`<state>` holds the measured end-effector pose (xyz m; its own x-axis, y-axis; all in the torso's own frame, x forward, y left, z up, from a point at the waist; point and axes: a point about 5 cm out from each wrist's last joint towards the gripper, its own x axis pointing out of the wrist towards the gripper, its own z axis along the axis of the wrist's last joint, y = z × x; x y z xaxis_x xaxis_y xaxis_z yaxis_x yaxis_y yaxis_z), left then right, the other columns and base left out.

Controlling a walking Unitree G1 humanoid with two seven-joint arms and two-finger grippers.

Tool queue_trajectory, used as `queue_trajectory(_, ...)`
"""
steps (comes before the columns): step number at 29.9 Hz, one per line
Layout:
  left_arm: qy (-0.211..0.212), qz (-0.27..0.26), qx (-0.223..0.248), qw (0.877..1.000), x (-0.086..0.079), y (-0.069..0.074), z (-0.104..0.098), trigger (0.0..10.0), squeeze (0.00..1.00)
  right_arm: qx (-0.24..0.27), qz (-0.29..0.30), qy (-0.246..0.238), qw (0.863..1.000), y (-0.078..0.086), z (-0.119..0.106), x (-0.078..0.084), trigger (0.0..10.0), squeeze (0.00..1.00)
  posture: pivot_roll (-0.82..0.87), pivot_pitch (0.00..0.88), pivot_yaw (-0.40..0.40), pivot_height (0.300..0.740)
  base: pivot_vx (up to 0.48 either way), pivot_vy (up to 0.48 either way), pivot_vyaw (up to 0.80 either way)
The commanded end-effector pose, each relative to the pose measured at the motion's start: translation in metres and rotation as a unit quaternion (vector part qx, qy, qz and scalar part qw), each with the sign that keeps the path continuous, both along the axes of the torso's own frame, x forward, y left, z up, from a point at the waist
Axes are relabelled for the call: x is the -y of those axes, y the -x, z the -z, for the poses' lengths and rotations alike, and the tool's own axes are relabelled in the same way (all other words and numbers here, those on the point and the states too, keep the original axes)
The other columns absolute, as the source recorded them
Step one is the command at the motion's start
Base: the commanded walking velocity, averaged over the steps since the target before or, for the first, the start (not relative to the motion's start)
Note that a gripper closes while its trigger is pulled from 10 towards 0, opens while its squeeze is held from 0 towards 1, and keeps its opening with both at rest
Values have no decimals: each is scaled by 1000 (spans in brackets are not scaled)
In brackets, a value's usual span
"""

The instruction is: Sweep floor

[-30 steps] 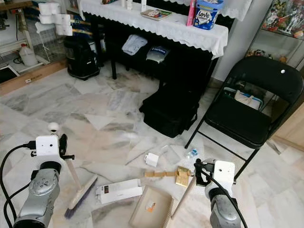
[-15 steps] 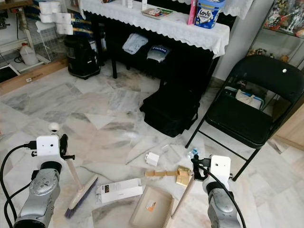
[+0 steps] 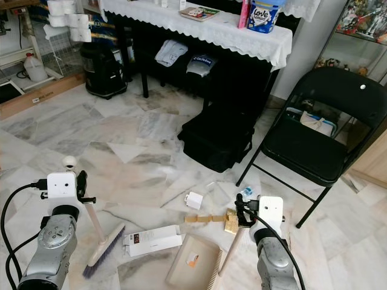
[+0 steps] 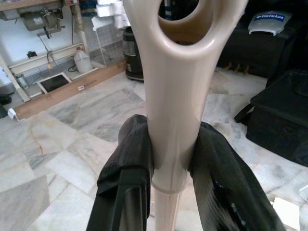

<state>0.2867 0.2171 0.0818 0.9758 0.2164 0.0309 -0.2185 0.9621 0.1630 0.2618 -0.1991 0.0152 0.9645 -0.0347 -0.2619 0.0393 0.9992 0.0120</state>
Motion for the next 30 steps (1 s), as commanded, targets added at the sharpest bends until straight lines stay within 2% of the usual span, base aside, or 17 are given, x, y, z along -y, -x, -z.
queue_trajectory(1,-9,5,11,1000,2,-2,-5,10000,0,4,-5,1,1000,-1,1,-1,10000,0,-57,39,-58,740,0,0,0)
queue_trajectory(12,-7,7,11,1000,3,-2,-5,10000,0,-12,-6,10,1000,1,12,0,10000,0,-51,39,-58,740,0,0,0)
queue_trajectory(20,-7,8,11,1000,3,-2,-5,10000,0,-10,-2,9,1000,2,14,1,10000,0,-51,37,-58,740,0,0,0)
queue_trajectory(21,-7,8,11,1000,3,-2,-5,10000,0,-8,-2,8,1000,1,13,1,9647,0,-51,36,-58,740,0,0,0)
queue_trajectory(26,-7,8,12,1000,4,-2,-5,10000,0,-6,-2,10,1000,1,13,2,9765,0,-49,33,-57,740,0,0,0)
queue_trajectory(27,-7,8,12,1000,4,-2,-5,10000,0,-6,-2,10,1000,0,13,2,7804,0,-48,31,-57,740,0,0,0)
queue_trajectory(28,-7,8,12,1000,4,-2,-5,10000,0,-7,-2,10,1000,0,14,2,2745,0,-48,29,-58,740,0,0,0)
queue_trajectory(29,-7,8,12,1000,3,-2,-5,10000,0,-6,-2,10,1000,0,14,2,0,0,-47,29,-58,740,0,0,0)
queue_trajectory(30,-7,8,12,1000,3,-3,-5,10000,0,-6,-2,10,1000,0,14,2,0,0,-45,28,-58,740,0,0,0)
